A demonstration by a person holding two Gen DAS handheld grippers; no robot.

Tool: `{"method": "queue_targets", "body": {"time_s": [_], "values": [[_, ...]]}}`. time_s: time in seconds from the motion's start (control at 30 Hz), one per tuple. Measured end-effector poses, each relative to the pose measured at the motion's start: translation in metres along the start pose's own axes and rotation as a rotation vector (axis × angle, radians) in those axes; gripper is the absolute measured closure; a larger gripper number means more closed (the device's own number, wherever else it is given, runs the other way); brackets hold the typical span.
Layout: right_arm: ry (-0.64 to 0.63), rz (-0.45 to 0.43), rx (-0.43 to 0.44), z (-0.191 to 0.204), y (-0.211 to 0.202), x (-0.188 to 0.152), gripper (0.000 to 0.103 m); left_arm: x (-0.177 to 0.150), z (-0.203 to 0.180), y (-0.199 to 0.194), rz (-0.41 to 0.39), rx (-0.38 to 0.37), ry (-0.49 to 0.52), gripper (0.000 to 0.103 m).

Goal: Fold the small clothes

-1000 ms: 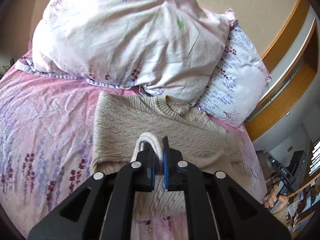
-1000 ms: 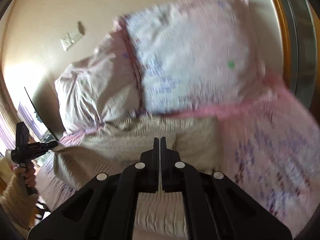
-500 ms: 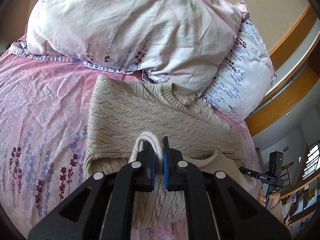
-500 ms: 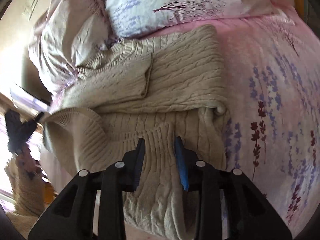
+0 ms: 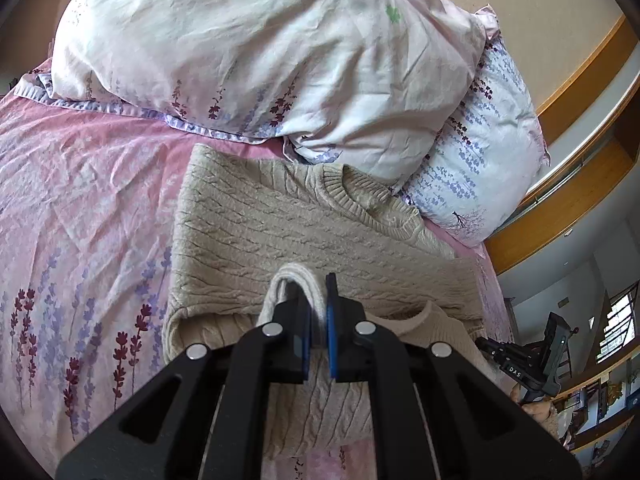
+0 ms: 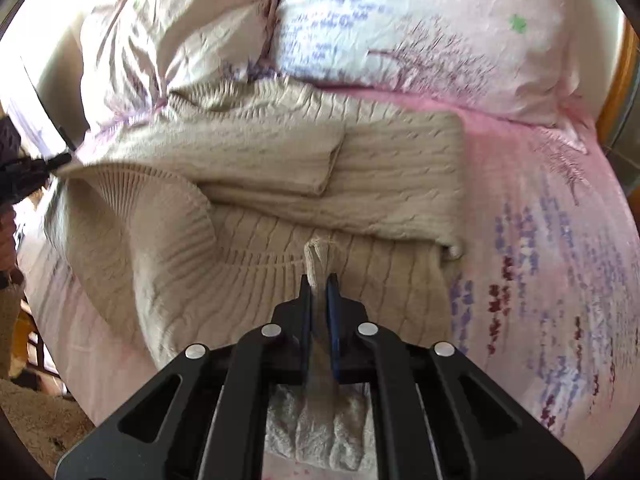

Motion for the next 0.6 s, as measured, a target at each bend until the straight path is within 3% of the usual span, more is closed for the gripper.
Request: {"method": "queue_targets", "body": {"time_s": [0.37,0.5,0.6], "values": [[0.119,-0.409,-0.06,-0.018,-0.086,0.069,0.096,0.033,-0.008,-0.03,-0.132,-0.042,-0.023,0.097],[0.184,-0.476,-0.067,-0.022,-0.081,0.088,0.096,0.057,-0.007,-0.03,-0.174,-0.04,-0.049,0.097],[0.249,-0.474,-0.08,-0.03,-0.064,0.098,0.096,0.08,-0.009,-0.013,-0.177,-0.01,-0.046,0.097]]}}
Point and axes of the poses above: each gripper's, at about its wrist camera, not at the fingertips, and y roughly the way its jaws point, z to its left, x to its top, the point moved 3 cm from there along y, roughly the way its jaws point, and after that the axes turned 4 degrees about -z, right-handed, at the moved point
